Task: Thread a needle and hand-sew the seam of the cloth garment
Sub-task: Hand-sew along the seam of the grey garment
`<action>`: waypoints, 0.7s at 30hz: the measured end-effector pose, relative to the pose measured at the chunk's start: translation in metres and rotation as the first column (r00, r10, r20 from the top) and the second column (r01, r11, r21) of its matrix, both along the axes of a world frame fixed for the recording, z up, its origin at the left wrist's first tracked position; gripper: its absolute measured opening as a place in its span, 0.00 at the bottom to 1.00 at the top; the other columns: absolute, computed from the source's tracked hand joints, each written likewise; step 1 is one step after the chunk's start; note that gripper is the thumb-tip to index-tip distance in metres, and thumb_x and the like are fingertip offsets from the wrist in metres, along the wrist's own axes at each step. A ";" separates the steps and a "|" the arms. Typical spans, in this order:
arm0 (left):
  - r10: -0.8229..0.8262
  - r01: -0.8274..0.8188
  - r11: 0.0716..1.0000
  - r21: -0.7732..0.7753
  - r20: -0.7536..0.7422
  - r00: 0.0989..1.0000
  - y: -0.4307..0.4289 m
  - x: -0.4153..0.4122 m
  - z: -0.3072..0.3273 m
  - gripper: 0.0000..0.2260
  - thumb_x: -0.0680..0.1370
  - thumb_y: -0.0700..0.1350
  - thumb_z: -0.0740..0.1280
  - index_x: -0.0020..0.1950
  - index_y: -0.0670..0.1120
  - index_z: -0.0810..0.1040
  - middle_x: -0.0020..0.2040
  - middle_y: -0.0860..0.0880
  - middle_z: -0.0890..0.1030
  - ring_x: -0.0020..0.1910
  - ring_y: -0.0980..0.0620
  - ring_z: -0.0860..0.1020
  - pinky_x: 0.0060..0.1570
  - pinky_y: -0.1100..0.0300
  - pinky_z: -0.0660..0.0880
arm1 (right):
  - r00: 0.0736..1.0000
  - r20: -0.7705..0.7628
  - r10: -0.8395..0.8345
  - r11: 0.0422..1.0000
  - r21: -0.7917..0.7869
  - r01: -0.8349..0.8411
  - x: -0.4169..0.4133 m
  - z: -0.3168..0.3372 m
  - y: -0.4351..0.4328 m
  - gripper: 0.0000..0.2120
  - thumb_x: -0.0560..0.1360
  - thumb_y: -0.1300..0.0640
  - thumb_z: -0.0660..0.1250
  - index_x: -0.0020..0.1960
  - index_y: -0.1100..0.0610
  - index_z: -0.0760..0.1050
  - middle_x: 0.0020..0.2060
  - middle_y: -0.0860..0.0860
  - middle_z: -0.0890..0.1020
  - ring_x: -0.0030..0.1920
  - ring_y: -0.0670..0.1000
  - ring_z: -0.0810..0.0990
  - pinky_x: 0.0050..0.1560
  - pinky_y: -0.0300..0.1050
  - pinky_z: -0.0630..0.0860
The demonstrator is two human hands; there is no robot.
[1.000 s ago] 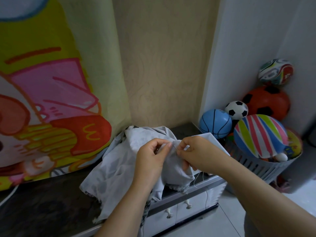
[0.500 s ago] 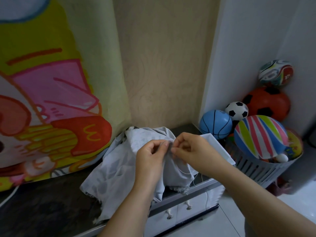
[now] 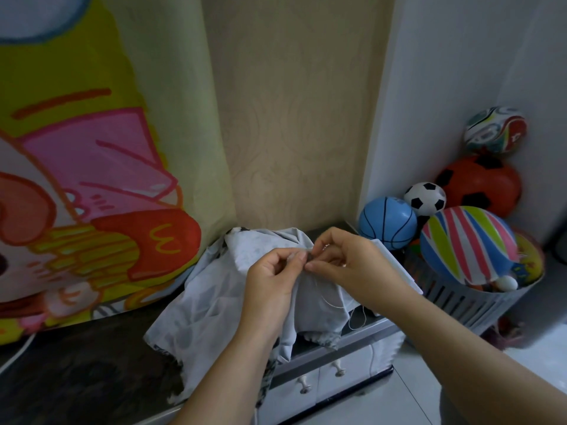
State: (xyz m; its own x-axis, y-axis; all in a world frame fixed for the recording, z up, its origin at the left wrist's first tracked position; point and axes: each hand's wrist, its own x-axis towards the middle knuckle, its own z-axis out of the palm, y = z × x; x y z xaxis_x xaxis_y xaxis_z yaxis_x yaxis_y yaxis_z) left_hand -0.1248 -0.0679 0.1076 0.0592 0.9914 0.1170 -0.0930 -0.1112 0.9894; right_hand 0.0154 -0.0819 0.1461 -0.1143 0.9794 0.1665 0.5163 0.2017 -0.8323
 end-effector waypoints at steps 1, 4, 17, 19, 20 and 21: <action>-0.006 0.006 1.000 0.011 -0.008 1.000 -0.001 0.000 0.000 0.05 0.77 0.43 0.67 0.44 0.47 0.82 0.42 0.51 0.85 0.45 0.57 0.82 0.47 0.66 0.75 | 0.999 0.043 -0.032 0.999 0.033 0.031 0.000 -0.002 0.000 0.08 0.70 0.55 0.74 0.44 0.52 0.75 0.35 0.46 0.84 0.38 0.37 0.80 0.41 0.27 0.74; -0.020 0.021 1.000 0.023 -0.033 0.999 -0.001 -0.002 -0.002 0.05 0.77 0.43 0.68 0.42 0.50 0.82 0.38 0.55 0.83 0.42 0.61 0.80 0.44 0.68 0.74 | 0.992 0.028 -0.122 0.988 0.101 0.119 0.006 0.003 -0.002 0.08 0.69 0.48 0.72 0.43 0.52 0.78 0.36 0.46 0.82 0.38 0.40 0.78 0.40 0.32 0.74; -0.166 0.168 0.985 0.046 -0.038 0.985 0.001 -0.008 -0.004 0.04 0.75 0.45 0.68 0.42 0.47 0.82 0.38 0.54 0.83 0.42 0.60 0.80 0.45 0.69 0.74 | 0.992 -0.056 -0.115 0.960 -0.264 0.096 0.007 0.025 0.013 0.07 0.74 0.51 0.68 0.41 0.50 0.83 0.48 0.63 0.82 0.45 0.61 0.80 0.57 0.56 0.75; -0.169 0.171 0.984 0.050 -0.034 0.985 0.002 -0.008 -0.004 0.04 0.74 0.45 0.68 0.42 0.47 0.81 0.38 0.55 0.83 0.41 0.61 0.80 0.44 0.69 0.73 | 0.997 0.013 -0.070 0.951 -0.301 0.071 0.005 0.024 0.013 0.09 0.74 0.47 0.68 0.42 0.51 0.83 0.44 0.64 0.81 0.39 0.57 0.78 0.47 0.46 0.76; -0.170 0.171 0.984 0.054 -0.035 0.985 0.002 -0.008 -0.004 0.04 0.74 0.45 0.68 0.42 0.48 0.81 0.37 0.55 0.83 0.41 0.62 0.80 0.44 0.70 0.73 | 0.998 0.027 -0.050 0.944 -0.325 0.056 0.005 0.024 0.013 0.11 0.73 0.46 0.68 0.43 0.52 0.83 0.42 0.64 0.81 0.37 0.53 0.75 0.45 0.43 0.74; -0.170 0.172 0.984 0.056 -0.040 0.985 0.002 -0.008 -0.003 0.04 0.75 0.44 0.68 0.42 0.48 0.81 0.37 0.55 0.83 0.41 0.62 0.80 0.44 0.70 0.73 | 0.999 0.030 -0.038 0.937 -0.347 0.046 0.005 0.023 0.013 0.12 0.73 0.46 0.69 0.43 0.54 0.84 0.41 0.64 0.81 0.37 0.51 0.75 0.44 0.43 0.73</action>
